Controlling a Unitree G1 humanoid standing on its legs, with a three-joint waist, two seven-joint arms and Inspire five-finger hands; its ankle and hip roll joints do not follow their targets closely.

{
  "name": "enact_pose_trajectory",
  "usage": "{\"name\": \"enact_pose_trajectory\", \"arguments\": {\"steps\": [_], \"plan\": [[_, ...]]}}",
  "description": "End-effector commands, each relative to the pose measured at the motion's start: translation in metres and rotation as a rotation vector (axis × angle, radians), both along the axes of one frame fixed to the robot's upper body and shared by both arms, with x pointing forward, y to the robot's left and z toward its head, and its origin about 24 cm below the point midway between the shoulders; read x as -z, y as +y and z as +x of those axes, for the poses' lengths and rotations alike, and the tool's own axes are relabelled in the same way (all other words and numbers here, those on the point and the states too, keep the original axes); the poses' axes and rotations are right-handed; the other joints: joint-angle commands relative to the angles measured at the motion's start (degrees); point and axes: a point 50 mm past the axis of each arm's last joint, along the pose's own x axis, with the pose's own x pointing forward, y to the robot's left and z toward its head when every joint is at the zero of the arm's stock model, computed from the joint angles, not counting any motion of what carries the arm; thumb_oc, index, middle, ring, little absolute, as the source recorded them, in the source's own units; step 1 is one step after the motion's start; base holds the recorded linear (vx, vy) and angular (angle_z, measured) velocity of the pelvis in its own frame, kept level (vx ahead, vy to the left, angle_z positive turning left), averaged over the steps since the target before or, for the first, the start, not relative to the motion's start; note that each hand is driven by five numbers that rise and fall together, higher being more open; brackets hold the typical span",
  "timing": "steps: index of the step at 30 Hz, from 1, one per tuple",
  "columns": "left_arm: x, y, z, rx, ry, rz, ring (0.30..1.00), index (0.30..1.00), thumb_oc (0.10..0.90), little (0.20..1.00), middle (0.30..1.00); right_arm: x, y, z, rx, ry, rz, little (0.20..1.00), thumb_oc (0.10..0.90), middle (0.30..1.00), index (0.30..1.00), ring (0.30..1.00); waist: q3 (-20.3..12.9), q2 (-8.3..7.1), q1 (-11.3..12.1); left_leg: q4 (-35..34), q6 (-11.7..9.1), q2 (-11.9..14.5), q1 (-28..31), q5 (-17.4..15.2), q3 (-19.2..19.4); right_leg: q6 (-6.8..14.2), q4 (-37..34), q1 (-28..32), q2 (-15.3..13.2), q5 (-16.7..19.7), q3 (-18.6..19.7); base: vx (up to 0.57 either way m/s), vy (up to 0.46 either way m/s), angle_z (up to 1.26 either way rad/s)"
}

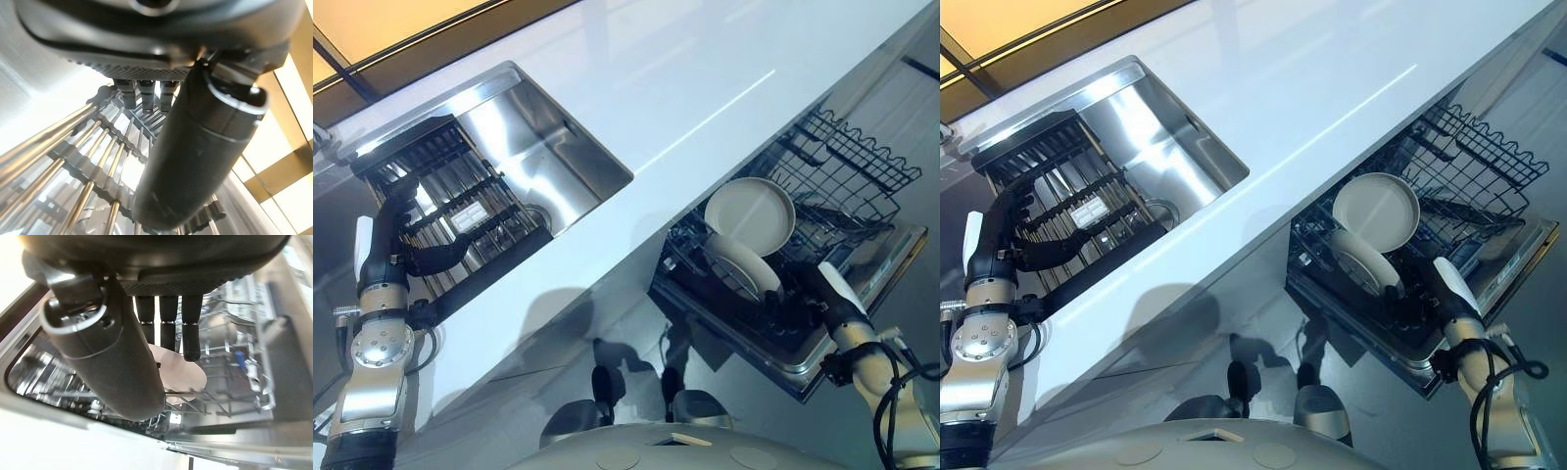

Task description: Pick up plates and place into dishwasher.

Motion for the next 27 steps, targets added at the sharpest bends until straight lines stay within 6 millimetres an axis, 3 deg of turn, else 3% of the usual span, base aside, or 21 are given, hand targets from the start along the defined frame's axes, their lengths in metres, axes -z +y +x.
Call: {"name": "enact_pose_trajectory", "arguments": {"steps": [1, 7, 14, 23, 27], "plan": [[-0.025, 0.004, 0.011, 0.022, -0.066, 0.067, 0.900, 0.900, 0.800, 0.900, 0.900, -0.037, 0.006, 0.031, -0.126, -0.116, -0.126, 0.900, 0.800, 0.900, 0.900, 0.900, -1.4, -0.75, 1.9, 3.7, 1.3, -3.6, -0.3, -7.1, 0.6, 4.2, 7.6, -6.5, 2.0, -1.6, -0.7, 0.00, 0.000, 0.00], [-0.024, -0.004, 0.020, 0.057, -0.057, 0.070, 0.900, 0.900, 0.800, 0.900, 0.900, -0.054, 0.010, 0.044, -0.137, -0.183, -0.102, 0.900, 0.800, 0.900, 0.900, 0.900, -1.3, -0.97, 2.6, 3.7, 1.3, -3.6, -0.1, -7.0, 0.1, 4.1, 7.8, -6.1, 1.9, -1.6, -1.3, 0.01, -0.013, 0.04], [-0.020, -0.002, 0.018, 0.057, -0.040, 0.070, 0.900, 0.900, 0.800, 0.900, 0.900, -0.077, 0.016, 0.043, -0.171, -0.312, 0.027, 0.900, 0.800, 0.900, 0.900, 0.900, -1.3, -0.91, 2.7, 3.6, 1.5, -3.6, 0.0, -7.2, -0.2, 4.1, 7.9, -6.1, 1.9, -1.7, -1.4, 0.00, -0.008, 0.03], [-0.020, 0.008, 0.009, 0.047, -0.035, 0.078, 0.900, 0.900, 0.800, 0.900, 0.900, -0.071, 0.010, 0.029, -0.187, -0.241, 0.381, 0.900, 0.800, 0.900, 0.900, 0.900, -1.5, -1.28, 2.0, 3.7, 1.5, -3.4, 0.0, -7.3, 0.1, 4.1, 7.8, -6.0, 1.9, -1.8, -1.4, 0.00, 0.000, 0.00], [-0.020, 0.009, 0.012, 0.058, -0.029, 0.083, 0.900, 0.900, 0.800, 0.900, 0.900, -0.075, 0.008, 0.031, -0.161, -0.327, 0.510, 0.900, 0.800, 0.900, 0.900, 0.900, -1.7, -1.44, 2.0, 3.5, 1.5, -3.3, 0.3, -7.3, 0.2, 4.1, 7.5, -5.7, 1.8, -1.7, -1.7, 0.00, 0.000, 0.00]]}}
